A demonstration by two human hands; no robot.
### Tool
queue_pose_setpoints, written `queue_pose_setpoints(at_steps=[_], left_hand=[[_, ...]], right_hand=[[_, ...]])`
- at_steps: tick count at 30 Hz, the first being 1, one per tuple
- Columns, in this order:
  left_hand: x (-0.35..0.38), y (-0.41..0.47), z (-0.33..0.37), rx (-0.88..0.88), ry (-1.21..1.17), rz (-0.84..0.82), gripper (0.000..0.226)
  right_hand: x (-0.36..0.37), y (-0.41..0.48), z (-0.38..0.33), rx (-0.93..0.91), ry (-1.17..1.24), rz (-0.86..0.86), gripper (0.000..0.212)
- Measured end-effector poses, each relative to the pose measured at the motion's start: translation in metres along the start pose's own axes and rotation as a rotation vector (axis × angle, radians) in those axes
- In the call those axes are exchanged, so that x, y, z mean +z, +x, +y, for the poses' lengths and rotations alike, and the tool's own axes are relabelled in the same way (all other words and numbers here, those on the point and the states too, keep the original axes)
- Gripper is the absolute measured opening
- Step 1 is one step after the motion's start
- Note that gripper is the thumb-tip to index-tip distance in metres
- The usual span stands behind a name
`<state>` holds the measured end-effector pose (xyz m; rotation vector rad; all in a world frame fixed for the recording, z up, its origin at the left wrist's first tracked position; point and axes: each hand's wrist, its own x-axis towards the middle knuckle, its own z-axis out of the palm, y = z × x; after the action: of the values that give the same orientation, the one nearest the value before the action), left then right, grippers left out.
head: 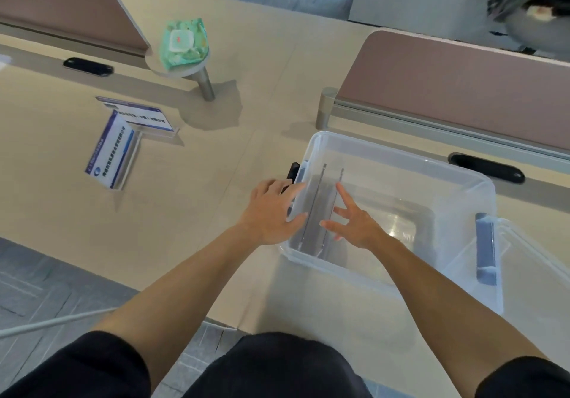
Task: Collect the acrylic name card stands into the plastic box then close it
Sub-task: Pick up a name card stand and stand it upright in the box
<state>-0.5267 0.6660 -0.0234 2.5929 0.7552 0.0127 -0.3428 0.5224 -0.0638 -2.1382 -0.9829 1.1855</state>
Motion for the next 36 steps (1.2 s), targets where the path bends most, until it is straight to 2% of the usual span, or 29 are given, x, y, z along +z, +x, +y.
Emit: queue_pose_setpoints(at_steps=[4, 7, 12, 15, 20, 25, 31, 36], left_hand=[[-0.012, -0.003, 0.000, 0.073, -0.010, 0.021, 0.071], [-0.017, -0.007, 0.007, 0.122, -0.068, 0.038, 0.066], [-0.022, 0.004, 0.048, 0.248, -0.226, -0.039, 0.055], [-0.018, 0.010, 0.082, 0.323, -0.302, -0.084, 0.051], [-0.003, 0.012, 0.145, 0.427, -0.309, -0.201, 0.047], [0.013, 0.011, 0.228, 0.600, -0.205, -0.295, 0.047], [0.055, -0.008, 0.329, 0.683, -0.116, -0.400, 0.045], [0.098, -0.021, 0.430, 0.685, -0.090, -0.386, 0.043]], right_hand=[[-0.003, -0.011, -0.006, 0.075, 0.011, 0.058, 0.109], [-0.011, -0.039, -0.011, 0.137, 0.013, 0.186, 0.086], [-0.052, -0.106, -0.018, 0.248, -0.172, 0.387, 0.042], [-0.074, -0.149, -0.013, 0.322, -0.209, 0.522, 0.026], [-0.093, -0.221, 0.008, 0.428, -0.295, 0.647, 0.026], [-0.110, -0.303, 0.055, 0.525, -0.252, 0.782, 0.022], [-0.132, -0.396, 0.138, 0.573, -0.156, 0.896, 0.023], [-0.166, -0.467, 0.226, 0.542, -0.126, 0.965, 0.027]])
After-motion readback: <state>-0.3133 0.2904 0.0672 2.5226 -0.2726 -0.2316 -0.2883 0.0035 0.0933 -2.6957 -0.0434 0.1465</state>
